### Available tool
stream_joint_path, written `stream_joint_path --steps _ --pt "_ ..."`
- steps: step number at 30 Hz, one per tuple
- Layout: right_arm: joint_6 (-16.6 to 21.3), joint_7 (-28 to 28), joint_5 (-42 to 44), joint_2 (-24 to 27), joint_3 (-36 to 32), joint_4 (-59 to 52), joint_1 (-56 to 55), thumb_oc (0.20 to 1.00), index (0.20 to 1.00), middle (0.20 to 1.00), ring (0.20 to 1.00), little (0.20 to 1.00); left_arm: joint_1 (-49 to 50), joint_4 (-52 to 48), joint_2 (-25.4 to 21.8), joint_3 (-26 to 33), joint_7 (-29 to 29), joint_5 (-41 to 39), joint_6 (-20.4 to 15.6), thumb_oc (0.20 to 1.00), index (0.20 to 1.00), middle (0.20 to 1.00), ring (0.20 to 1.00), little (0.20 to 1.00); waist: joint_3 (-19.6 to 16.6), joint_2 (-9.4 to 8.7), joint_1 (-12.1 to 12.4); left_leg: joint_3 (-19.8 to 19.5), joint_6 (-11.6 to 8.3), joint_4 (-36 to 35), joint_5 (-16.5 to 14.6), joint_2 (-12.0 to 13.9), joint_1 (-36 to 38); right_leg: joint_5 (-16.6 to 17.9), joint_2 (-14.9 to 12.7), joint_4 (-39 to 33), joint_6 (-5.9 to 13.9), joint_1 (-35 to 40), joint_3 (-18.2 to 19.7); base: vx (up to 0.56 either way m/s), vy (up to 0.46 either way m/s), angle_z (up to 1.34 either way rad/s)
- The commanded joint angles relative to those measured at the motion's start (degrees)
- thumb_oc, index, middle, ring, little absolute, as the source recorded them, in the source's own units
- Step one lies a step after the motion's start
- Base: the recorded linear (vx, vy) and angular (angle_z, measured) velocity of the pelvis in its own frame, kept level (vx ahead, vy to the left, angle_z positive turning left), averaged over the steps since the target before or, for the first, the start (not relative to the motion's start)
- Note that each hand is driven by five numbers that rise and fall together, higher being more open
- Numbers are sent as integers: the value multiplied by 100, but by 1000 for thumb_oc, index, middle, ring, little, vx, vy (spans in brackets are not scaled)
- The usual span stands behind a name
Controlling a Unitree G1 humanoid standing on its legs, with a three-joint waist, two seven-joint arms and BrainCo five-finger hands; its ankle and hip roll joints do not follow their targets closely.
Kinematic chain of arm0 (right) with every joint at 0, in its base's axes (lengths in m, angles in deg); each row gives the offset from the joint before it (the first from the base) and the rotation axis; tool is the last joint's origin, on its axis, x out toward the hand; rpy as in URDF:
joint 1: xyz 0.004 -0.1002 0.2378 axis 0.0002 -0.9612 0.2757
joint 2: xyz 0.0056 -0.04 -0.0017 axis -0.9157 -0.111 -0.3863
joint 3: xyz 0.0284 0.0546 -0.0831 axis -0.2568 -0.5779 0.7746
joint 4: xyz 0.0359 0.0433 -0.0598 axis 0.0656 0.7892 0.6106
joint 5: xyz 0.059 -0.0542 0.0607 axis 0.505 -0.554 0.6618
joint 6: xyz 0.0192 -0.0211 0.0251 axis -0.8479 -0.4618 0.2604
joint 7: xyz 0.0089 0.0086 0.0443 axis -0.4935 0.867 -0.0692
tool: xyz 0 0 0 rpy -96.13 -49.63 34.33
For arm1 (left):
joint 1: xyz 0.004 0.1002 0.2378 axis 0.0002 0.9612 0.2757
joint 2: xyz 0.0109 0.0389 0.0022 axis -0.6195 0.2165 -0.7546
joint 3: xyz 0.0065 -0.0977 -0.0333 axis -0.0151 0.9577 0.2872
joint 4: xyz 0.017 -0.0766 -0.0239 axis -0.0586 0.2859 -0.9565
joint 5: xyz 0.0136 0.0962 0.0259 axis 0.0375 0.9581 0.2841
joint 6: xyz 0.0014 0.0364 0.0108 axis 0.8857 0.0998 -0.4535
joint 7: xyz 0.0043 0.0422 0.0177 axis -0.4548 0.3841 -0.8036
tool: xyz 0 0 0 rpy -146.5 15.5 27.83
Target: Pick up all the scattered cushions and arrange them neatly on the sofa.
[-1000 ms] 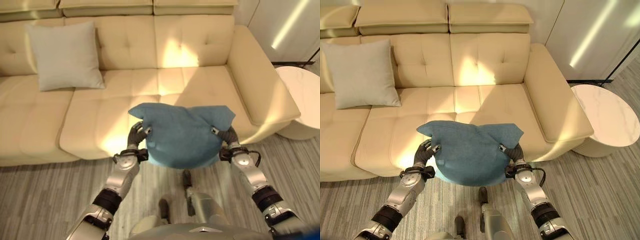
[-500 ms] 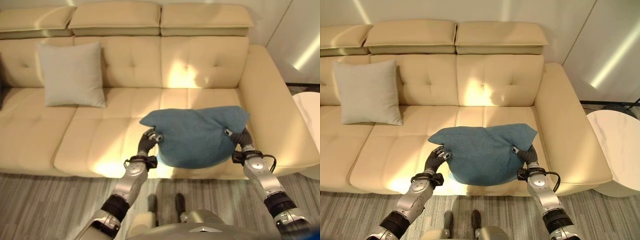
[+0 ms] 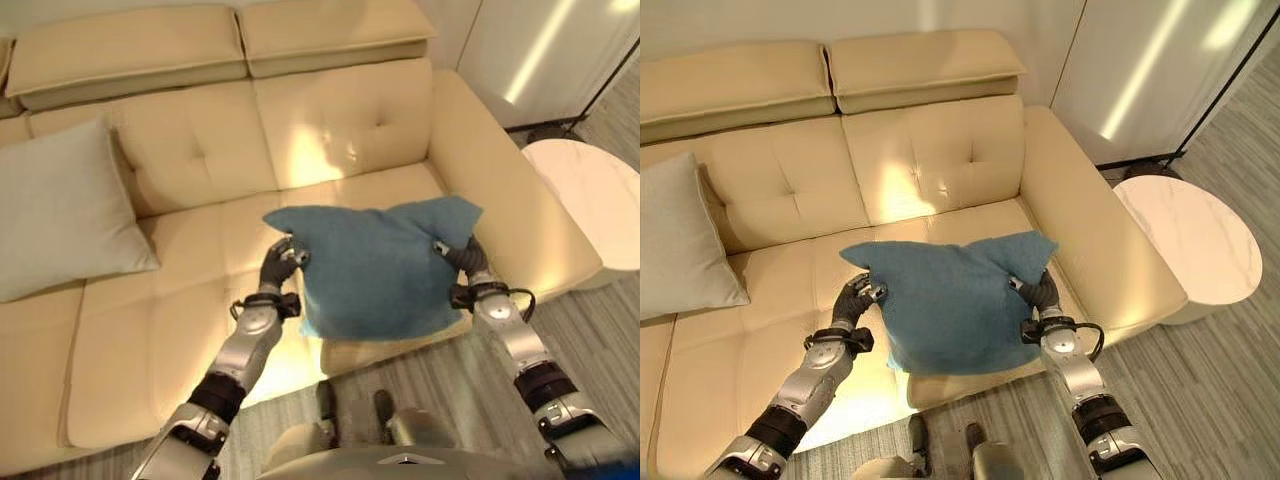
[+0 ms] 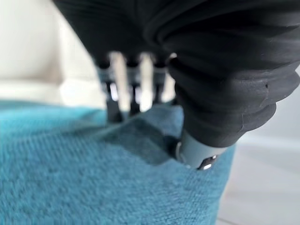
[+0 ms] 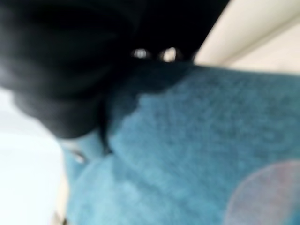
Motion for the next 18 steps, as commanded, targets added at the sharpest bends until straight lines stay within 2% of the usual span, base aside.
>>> stream_joint_path --steps 1,5,11,18 --pt "598 216 70 -258 2 -379 546 200 200 200 200 200 -349 -757 124 -105 -120 95 -577 200 200 200 200 200 -447 -279 -77 -220 -673 441 -405 139 181 1011 87 -302 197 -112 224 102 -59 7" --pt "548 276 -25 -129 -14 -418 429 200 200 200 200 200 -145 -778 229 -61 -232 72 -502 200 200 200 200 200 -602 -314 -74 -246 -718 229 -406 157 459 1093 118 -855 135 256 132 144 -92 42" --pt "542 281 -113 109 -314 -835 233 200 200 200 200 200 -120 -969 207 46 -251 160 -438 200 200 200 200 200 -723 -223 -124 -401 -757 17 -389 220 672 889 196 -970 31 651 -82 156 -81 6" --pt "597 52 -54 241 -132 -892 1176 200 200 200 200 200 -1210 -926 -16 -48 116 225 -563 200 200 200 200 200 -691 -166 -147 -451 -797 17 -394 208 480 865 129 -960 37 539 -176 39 2 11"
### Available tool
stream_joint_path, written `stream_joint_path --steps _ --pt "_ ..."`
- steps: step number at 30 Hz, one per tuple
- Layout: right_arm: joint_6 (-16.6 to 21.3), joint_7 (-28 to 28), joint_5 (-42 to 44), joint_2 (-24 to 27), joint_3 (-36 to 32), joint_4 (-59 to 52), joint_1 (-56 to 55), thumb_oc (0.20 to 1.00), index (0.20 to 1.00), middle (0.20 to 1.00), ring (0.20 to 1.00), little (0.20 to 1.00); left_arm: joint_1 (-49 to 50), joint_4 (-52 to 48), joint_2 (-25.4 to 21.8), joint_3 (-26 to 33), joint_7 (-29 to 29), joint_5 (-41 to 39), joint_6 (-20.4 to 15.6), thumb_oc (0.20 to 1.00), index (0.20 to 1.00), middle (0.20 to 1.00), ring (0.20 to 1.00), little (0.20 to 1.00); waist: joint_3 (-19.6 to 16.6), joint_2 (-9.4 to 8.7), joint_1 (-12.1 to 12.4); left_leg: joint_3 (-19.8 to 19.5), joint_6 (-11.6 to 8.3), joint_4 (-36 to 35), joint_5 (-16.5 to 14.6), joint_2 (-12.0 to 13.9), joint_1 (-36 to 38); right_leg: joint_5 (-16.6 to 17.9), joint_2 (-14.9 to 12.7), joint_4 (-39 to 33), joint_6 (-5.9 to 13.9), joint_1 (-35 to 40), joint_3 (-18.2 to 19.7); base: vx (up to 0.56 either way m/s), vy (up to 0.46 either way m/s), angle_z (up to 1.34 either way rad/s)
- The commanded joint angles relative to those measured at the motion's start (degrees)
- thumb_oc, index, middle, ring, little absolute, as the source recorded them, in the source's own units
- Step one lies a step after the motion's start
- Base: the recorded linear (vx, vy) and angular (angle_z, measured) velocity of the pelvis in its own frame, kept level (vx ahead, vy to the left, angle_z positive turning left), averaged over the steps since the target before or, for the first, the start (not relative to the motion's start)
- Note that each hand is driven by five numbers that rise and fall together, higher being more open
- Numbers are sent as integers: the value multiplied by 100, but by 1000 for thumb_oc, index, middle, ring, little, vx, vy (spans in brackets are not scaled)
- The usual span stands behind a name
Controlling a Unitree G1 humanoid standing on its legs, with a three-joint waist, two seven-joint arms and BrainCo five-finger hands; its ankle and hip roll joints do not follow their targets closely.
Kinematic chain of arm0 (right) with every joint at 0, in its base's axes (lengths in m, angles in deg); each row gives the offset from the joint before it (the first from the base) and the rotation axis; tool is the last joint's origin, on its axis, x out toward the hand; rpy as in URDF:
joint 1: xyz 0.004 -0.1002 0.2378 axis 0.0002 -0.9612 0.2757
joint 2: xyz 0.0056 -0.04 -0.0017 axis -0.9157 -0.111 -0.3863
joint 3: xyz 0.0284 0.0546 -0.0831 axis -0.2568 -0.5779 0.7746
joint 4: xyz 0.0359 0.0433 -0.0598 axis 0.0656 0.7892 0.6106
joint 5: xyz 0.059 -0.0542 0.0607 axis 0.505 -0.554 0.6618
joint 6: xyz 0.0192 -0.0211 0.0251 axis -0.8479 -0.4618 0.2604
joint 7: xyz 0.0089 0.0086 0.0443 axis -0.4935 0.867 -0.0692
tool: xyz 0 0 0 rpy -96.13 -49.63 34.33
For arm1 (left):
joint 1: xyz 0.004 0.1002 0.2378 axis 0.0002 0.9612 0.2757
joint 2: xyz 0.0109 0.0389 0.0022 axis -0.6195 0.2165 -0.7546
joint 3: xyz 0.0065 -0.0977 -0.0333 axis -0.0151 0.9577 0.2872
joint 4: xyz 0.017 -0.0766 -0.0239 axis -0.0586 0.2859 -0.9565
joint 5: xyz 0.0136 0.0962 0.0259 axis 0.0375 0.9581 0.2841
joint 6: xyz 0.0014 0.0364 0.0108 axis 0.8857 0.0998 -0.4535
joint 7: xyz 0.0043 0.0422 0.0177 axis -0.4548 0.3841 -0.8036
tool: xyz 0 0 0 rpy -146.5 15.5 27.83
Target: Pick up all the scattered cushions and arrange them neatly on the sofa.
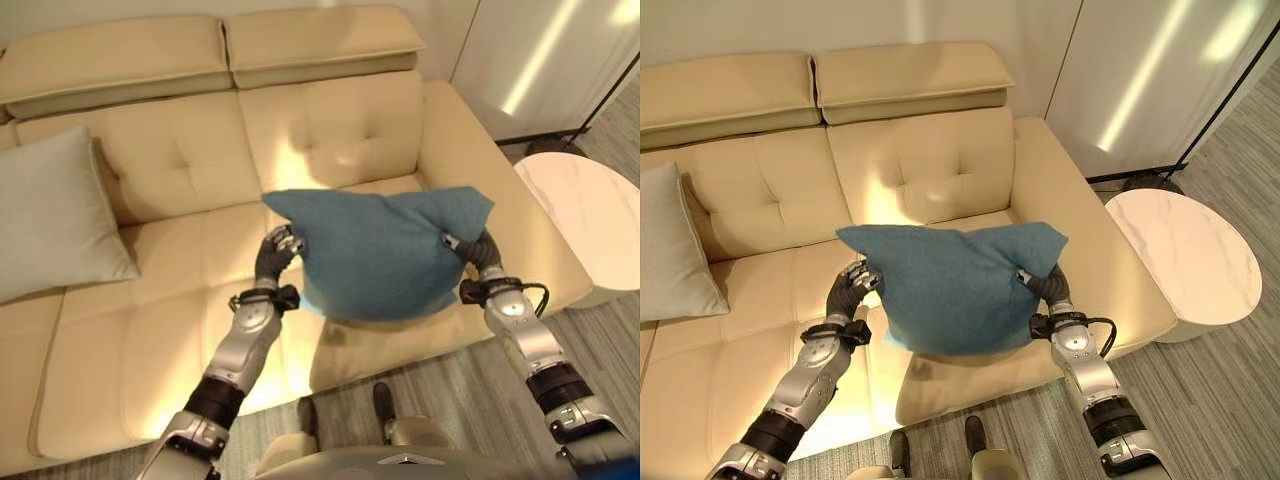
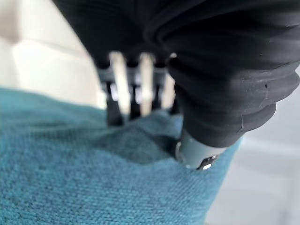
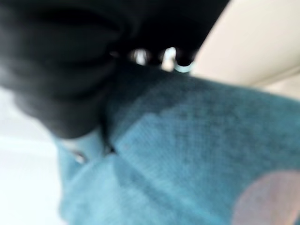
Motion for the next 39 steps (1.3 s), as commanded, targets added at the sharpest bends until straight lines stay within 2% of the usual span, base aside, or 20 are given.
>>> stream_joint_path --steps 1,5,11,12,15,19,22,26,39 --pt "648 -53 21 -33 183 -367 1198 200 200 200 200 200 -1198 -79 62 -365 95 210 -610 200 200 200 200 200 -544 -8 96 104 -293 60 -219 -81 192 12 -181 95 550 -63 -64 -71 10 12" --pt "617 -286 119 234 558 -82 2363 200 200 200 200 200 -2193 275 -201 -520 414 59 -763 200 200 200 200 200 -357 29 118 52 -364 60 -73 -70 -337 140 -199 97 581 -578 -43 -105 -3 7" --pt "637 -545 154 522 758 444 3457 200 200 200 200 200 -3193 733 -477 -707 642 65 -923 200 200 200 200 200 -326 38 168 -35 -491 60 167 -37 -1124 343 -161 62 635 -1313 -53 -88 -41 8" --pt "658 -653 244 623 845 749 3846 200 200 200 200 200 -3603 1016 -556 -826 694 35 -987 200 200 200 200 200 -342 44 183 -76 -588 60 279 -25 -1452 410 -152 62 656 -1588 -79 -69 -59 -2" --pt "663 -747 306 823 1019 1161 4369 200 200 200 200 200 -4151 1434 -613 -968 764 -43 -1051 200 200 200 200 200 -366 58 189 -180 -685 60 396 -19 -1871 478 -147 62 682 -1949 -142 -62 -62 12" --pt "689 -797 340 963 1173 1418 4770 200 200 200 200 200 -4574 1649 -759 -1050 811 -48 -1108 200 200 200 200 200 -355 53 220 -247 -728 60 477 -13 -2169 534 -100 62 712 -2236 -156 -25 -36 16" --pt "677 -702 410 1321 1608 1932 5410 200 200 200 200 200 -5205 2081 -1058 -1247 781 -78 -1165 200 200 200 200 200 -367 65 264 -290 -835 60 623 -18 -2562 615 -111 62 744 -2581 -247 -17 -56 -2" --pt "661 -682 344 1570 1838 1960 5731 200 200 200 200 200 -5522 2153 -1216 -1359 795 -102 -1244 200 200 200 200 200 -314 90 301 -389 -895 60 695 -60 -2710 642 -131 62 746 -2691 -309 21 -33 13" --pt "591 -669 430 1668 2089 2110 6155 200 200 200 200 200 -5742 1949 -1232 -1453 874 -111 -1347 200 200 200 200 200 -226 141 455 -431 -919 60 689 -120 -2633 597 -185 62 740 -2579 -456 19 -10 7"
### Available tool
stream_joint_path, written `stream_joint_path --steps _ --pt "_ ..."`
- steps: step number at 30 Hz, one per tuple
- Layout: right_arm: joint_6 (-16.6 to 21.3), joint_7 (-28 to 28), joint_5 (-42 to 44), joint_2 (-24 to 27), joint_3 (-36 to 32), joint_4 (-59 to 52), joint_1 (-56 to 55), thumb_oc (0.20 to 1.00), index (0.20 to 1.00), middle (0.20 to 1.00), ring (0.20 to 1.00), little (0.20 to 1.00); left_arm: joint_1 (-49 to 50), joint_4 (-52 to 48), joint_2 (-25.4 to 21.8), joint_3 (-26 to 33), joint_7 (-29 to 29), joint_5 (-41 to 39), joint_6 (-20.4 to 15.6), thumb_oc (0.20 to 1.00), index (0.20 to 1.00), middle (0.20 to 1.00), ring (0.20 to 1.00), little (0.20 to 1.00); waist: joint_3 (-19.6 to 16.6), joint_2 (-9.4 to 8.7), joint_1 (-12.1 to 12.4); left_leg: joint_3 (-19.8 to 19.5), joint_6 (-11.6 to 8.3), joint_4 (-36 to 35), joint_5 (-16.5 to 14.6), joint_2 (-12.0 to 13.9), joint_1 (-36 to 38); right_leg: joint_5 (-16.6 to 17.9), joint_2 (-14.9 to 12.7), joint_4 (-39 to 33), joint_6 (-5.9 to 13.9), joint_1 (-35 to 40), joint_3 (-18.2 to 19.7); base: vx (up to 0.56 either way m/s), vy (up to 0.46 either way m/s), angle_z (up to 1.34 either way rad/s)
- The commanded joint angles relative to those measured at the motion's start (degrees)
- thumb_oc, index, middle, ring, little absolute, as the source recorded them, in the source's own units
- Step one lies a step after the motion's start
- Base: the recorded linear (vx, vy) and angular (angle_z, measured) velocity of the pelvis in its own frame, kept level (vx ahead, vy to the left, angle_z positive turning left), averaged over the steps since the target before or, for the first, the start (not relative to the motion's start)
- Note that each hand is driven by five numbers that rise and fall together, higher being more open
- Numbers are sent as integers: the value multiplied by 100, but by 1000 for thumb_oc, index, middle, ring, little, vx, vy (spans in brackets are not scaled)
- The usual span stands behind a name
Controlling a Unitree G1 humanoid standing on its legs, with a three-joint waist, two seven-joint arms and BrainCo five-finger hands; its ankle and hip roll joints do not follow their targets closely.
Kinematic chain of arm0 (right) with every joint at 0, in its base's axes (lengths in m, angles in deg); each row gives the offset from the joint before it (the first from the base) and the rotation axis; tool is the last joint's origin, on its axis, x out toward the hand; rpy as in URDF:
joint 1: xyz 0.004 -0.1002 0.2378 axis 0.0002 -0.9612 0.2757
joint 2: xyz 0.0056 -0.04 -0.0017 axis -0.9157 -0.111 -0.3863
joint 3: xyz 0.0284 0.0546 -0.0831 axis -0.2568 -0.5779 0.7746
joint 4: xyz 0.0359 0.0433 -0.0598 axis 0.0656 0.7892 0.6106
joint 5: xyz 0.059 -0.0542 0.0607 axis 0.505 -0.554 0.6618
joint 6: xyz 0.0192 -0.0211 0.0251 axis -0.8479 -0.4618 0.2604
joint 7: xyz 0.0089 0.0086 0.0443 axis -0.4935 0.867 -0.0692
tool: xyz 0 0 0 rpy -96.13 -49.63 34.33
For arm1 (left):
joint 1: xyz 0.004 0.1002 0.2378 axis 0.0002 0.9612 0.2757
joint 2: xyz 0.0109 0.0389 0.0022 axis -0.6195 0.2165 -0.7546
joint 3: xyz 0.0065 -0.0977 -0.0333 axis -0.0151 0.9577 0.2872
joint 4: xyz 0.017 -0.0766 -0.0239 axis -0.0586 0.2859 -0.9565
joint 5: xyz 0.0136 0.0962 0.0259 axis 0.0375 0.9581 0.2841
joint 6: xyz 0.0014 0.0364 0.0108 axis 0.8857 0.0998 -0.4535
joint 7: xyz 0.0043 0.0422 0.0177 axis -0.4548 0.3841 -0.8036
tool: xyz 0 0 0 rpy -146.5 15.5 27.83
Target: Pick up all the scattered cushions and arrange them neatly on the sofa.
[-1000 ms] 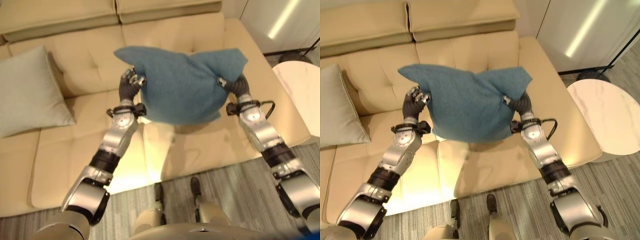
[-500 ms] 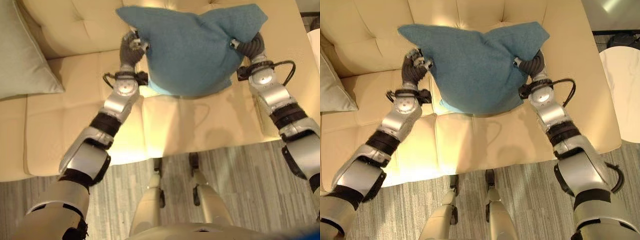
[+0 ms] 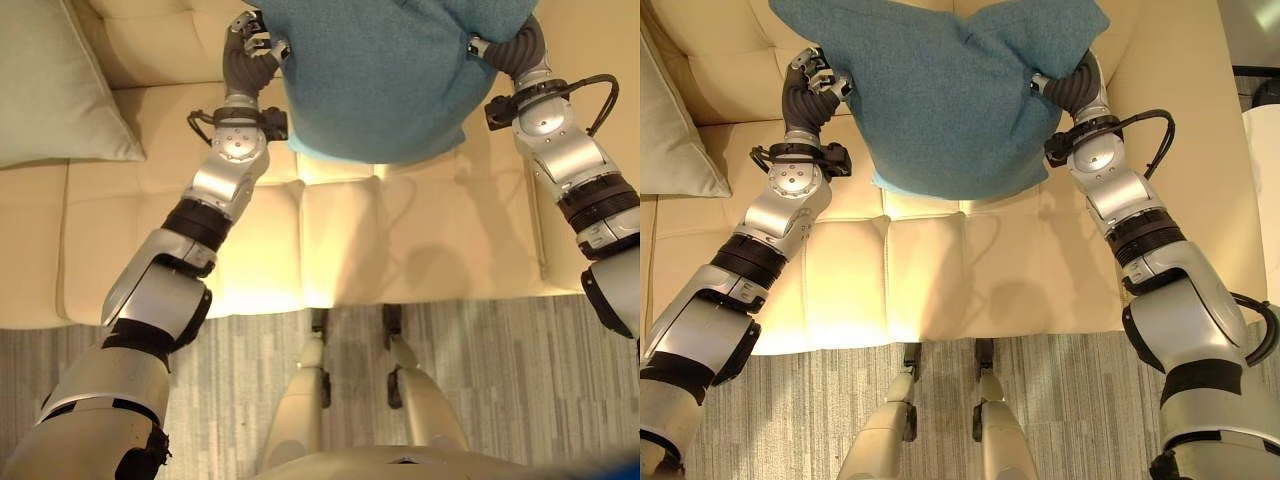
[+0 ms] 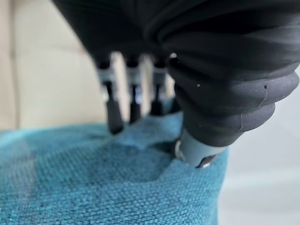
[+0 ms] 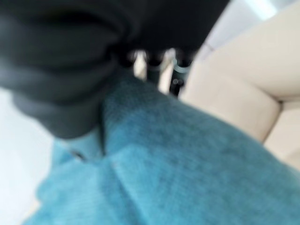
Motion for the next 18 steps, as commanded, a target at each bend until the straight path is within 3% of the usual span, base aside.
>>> stream_joint_path --steps 1,14,15,16,17,18 --pt "554 -21 67 149 13 -242 970 200 200 200 200 200 -1126 -273 -20 -320 62 189 -758 200 200 200 200 200 -118 -75 56 201 -720 22 -8 -125 385 237 -202 30 703 132 191 -42 -30 2" --pt "413 -72 -642 -195 40 280 556 200 200 200 200 200 -1064 420 143 -363 17 385 -530 203 203 203 203 203 -34 14 0 152 -729 22 217 -137 -327 431 -176 30 723 -610 245 -31 -4 4" --pt "384 -106 -792 -208 110 393 593 272 272 272 272 272 -1105 507 154 -390 19 442 -510 300 300 300 300 300 -38 9 -13 154 -729 22 224 -126 -374 442 -175 30 724 -661 246 0 0 0" --pt "307 -200 -1085 -184 233 537 693 843 843 843 843 843 -1185 677 151 -435 46 503 -472 1000 1000 1000 1000 1000 -39 0 -26 167 -737 22 236 -107 -402 462 -170 30 727 -717 251 0 0 0" --pt "192 -469 -1542 -142 377 778 846 1000 1000 1000 1000 1000 -1336 896 139 -491 162 637 -394 1000 1000 1000 1000 1000 -36 -3 -44 173 -751 22 254 -101 -432 478 -162 30 733 -748 253 0 0 0" --pt "95 -622 -1751 -137 411 980 956 1000 1000 1000 1000 1000 -1468 1086 90 -542 231 733 -328 1000 1000 1000 1000 1000 -55 -4 -58 169 -748 22 223 -95 -421 469 -159 30 736 -747 251 0 0 0"
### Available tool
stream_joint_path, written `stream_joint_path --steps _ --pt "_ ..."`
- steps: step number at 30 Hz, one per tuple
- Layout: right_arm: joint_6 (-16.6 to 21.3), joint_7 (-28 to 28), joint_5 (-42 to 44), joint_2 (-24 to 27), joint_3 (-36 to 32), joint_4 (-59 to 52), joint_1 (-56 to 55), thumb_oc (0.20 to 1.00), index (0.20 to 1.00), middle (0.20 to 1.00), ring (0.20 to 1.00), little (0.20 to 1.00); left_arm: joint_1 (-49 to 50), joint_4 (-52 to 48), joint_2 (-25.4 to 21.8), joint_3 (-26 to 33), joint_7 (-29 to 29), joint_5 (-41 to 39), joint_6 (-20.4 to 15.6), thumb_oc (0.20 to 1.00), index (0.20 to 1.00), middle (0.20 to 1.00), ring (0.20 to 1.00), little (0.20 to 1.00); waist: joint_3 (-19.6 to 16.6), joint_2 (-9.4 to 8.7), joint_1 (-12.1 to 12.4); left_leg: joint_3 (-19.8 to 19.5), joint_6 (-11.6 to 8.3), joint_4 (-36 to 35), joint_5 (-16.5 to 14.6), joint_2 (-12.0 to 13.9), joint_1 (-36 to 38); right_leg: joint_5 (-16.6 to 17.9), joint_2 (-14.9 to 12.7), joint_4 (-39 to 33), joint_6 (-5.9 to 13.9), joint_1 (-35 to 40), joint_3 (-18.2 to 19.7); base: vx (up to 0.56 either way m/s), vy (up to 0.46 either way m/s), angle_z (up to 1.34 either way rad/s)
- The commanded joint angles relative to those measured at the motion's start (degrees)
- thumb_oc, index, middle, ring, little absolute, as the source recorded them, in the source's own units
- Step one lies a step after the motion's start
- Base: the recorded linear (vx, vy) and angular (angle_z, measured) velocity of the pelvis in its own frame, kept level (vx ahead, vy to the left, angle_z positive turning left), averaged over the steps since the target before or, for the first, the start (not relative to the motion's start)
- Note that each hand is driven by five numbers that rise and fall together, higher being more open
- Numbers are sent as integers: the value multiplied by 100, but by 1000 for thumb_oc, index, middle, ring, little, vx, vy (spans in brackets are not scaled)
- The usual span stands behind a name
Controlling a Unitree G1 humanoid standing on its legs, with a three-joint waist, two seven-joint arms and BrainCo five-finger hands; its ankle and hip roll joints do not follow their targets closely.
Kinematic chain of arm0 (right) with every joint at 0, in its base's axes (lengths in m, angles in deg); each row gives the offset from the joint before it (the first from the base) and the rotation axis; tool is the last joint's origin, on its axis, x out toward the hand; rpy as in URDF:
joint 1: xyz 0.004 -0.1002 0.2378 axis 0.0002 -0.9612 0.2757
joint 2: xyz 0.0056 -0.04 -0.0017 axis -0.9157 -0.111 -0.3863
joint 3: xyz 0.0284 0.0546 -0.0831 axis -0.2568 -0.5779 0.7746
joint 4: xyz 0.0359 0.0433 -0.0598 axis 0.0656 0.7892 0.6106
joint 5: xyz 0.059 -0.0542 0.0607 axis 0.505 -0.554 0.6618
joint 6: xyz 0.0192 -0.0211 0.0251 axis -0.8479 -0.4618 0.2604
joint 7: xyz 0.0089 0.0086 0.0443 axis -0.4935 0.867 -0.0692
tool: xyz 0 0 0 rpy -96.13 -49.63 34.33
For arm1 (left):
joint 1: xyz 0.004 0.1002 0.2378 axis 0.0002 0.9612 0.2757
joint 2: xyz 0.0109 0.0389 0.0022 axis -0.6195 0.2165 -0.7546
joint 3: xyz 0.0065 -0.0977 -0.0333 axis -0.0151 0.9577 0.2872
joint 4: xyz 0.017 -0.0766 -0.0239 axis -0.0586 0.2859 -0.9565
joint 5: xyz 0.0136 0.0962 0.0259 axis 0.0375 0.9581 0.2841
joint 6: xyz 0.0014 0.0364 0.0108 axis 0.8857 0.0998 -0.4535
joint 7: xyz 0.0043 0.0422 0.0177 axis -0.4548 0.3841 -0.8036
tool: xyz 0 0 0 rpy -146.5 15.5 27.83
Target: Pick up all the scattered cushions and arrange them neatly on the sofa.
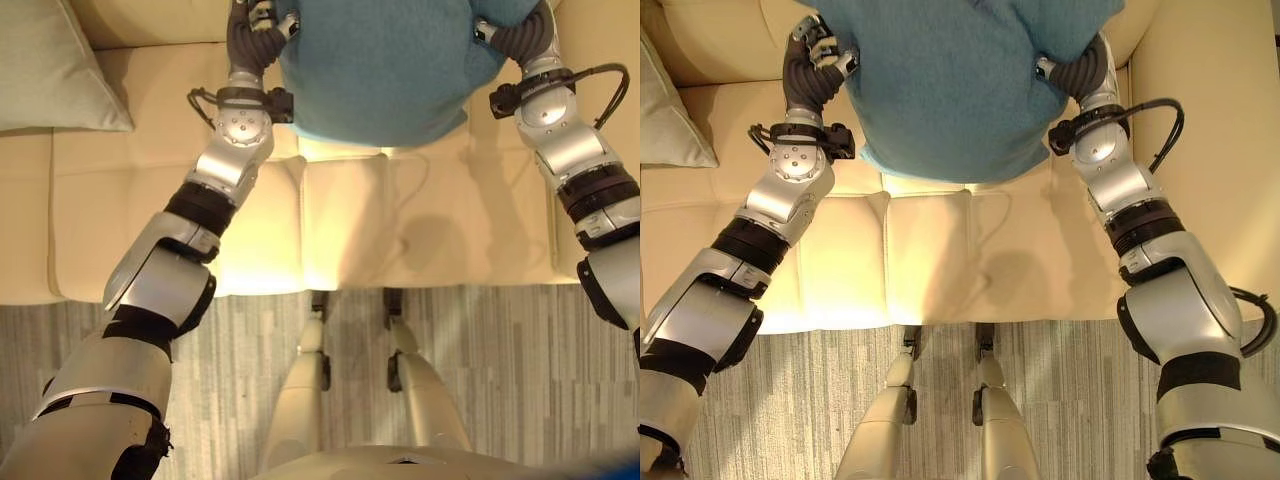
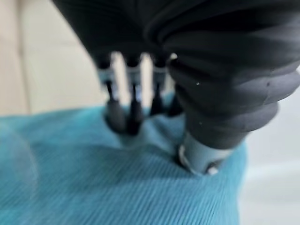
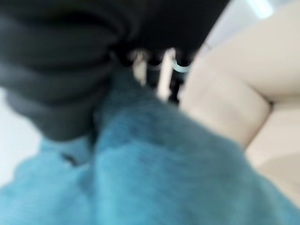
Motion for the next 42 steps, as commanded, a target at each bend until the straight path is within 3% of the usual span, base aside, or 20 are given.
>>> stream_joint_path --steps 1,7,15,23,24,29,34,38,39,42 --pt "-151 -408 -865 -15 334 439 479 1000 1000 1000 1000 1000 -840 723 -9 -294 175 442 -59 1000 1000 1000 1000 1000 -215 -37 9 291 -646 -4 127 -89 189 451 -165 27 744 -198 330 0 0 0" --pt "-305 -549 -718 27 209 592 552 1000 1000 1000 1000 1000 -992 989 -218 -310 228 479 64 1000 1000 1000 1000 1000 -293 -35 -9 277 -649 -4 126 -100 245 458 -186 27 750 -129 284 0 0 0" --pt "-328 -518 -500 441 -33 467 339 1000 1000 1000 1000 1000 -635 1171 -726 -47 129 532 197 1000 1000 1000 1000 1000 -442 -90 1 312 -658 -4 -26 -79 740 368 -192 27 747 327 253 17 1 1" --pt "-276 -372 -412 973 -633 -371 -497 1000 1000 1000 1000 1000 302 132 -1313 381 9 837 140 1000 1000 1000 1000 1000 -528 -131 -17 362 -671 -4 -138 -52 1224 252 -231 27 730 789 177 38 -3 0" --pt "-246 -274 -336 1045 -892 -648 -903 1000 1000 1000 1000 1000 780 -311 -1405 616 -80 803 71 1000 1000 1000 1000 1000 -559 -143 -11 382 -673 -4 -181 -29 1368 203 -237 27 730 923 171 61 -5 -2" --pt "-286 37 -363 1072 -1613 -1566 -2178 1000 1000 1000 1000 1000 2244 -1388 -1238 1428 -287 528 -30 1000 1000 1000 1000 1000 -601 -153 -4 439 -660 -4 -267 1 1760 68 -250 27 701 1316 155 50 3 -2" --pt "-268 653 -469 682 -2471 -2422 -4098 1000 1000 1000 1000 1000 4130 -2236 -740 2202 -713 409 58 1000 1000 1000 1000 1000 -671 -195 -9 479 -605 -4 -365 18 2264 -72 -224 27 664 1811 111 56 4 -5" --pt "-230 1335 -444 -33 -3119 -2358 -5992 1000 1000 1000 1000 1000 5945 -1949 -197 2709 -1366 909 438 1000 1000 1000 1000 1000 -763 -217 -98 536 -530 -4 -442 47 2799 -162 -170 27 595 2371 94 36 10 1" --pt "-232 1337 -446 -36 -3123 -2368 -6011 1000 1000 1000 1000 1000 5958 -1954 -197 2707 -1368 913 438 1000 1000 1000 1000 1000 -761 -220 -94 538 -530 -4 -446 47 2814 -165 -170 27 595 2385 96 0 0 0" --pt "-290 1572 -653 -462 -3162 -1597 -6713 1000 1000 1000 1000 1000 6627 -682 204 2698 -1666 1783 822 1000 1000 1000 1000 1000 -814 -217 -163 595 -482 -4 -497 77 3135 -185 -133 27 564 2706 121 -7 4 -3"
